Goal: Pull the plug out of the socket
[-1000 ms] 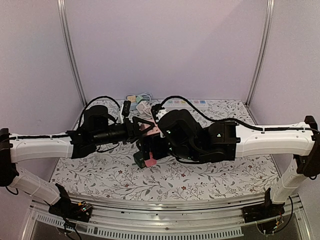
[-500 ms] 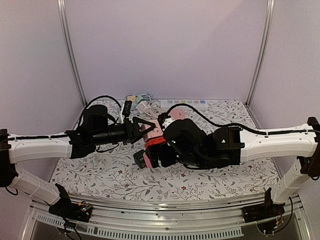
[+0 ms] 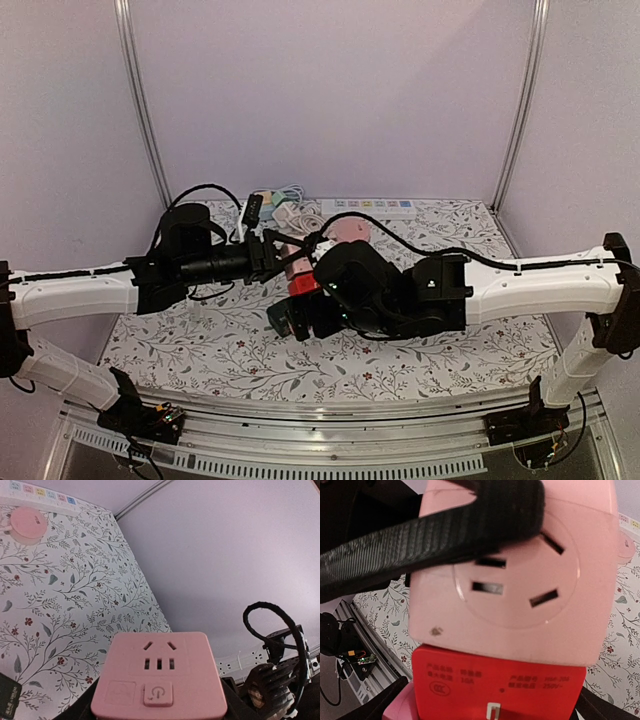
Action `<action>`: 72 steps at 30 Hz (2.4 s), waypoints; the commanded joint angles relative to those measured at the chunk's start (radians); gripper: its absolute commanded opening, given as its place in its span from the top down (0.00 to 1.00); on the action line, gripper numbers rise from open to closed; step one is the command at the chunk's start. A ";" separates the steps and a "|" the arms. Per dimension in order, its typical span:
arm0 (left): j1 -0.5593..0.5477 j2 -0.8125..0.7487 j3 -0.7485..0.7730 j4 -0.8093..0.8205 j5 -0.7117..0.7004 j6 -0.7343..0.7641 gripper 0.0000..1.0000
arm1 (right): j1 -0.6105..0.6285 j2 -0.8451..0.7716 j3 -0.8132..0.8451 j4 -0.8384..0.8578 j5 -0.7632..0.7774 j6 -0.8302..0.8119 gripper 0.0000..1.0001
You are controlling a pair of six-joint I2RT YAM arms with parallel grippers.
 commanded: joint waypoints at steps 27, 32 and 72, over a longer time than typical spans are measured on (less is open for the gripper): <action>0.062 -0.013 0.077 -0.143 0.122 0.054 0.99 | 0.004 0.023 -0.040 0.050 0.007 -0.259 0.51; 0.063 -0.033 0.011 -0.047 0.045 0.029 1.00 | 0.003 0.047 -0.012 0.057 0.113 -0.168 0.51; 0.164 -0.117 0.047 -0.312 -0.097 0.057 1.00 | 0.035 0.090 -0.021 0.275 0.128 -0.201 0.51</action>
